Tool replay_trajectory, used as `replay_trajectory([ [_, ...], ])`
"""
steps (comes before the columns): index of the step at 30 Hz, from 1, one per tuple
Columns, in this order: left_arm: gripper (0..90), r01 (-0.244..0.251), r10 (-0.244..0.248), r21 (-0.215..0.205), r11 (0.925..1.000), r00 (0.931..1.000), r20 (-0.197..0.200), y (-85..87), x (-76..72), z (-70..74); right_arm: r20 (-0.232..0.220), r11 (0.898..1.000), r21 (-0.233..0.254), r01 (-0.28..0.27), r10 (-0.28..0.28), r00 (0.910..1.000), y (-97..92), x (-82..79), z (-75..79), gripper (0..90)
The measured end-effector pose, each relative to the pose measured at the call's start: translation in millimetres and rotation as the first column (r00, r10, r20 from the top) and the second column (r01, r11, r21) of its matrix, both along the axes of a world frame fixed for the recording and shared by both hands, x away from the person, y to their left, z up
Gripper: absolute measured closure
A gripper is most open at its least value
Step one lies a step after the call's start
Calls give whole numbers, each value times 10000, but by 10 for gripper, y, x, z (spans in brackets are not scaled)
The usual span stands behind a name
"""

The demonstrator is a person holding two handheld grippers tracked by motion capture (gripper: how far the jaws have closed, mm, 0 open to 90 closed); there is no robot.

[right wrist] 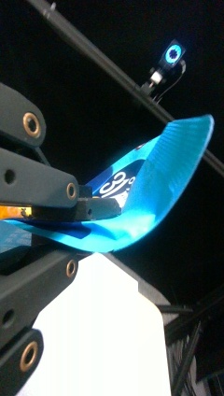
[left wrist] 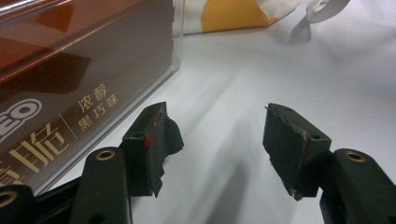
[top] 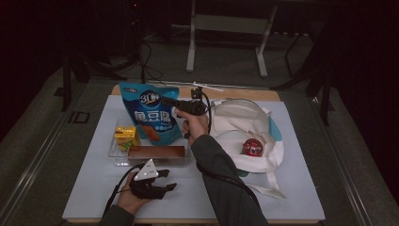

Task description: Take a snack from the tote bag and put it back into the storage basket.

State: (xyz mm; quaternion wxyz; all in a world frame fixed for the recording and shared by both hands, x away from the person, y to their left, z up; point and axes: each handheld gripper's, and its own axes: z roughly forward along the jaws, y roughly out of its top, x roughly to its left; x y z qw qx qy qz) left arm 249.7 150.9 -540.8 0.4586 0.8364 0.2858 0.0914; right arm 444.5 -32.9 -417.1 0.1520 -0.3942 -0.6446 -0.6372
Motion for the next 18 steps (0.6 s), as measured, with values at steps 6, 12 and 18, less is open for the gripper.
replay_trajectory([
  [6,408,-6,6,13,10000,10000,-9,-1,0,0,417,9958,-903,124,-87,9991,-81,-6,31,877],
  [12,408,-2,2,28,10000,10000,-10,-2,1,-1,795,9858,-1661,-226,362,9962,-141,-5,44,838],
  [18,408,6,-6,74,10000,10000,-21,-4,3,-1,1147,9734,-2270,-313,586,9917,-231,-25,40,800],
])
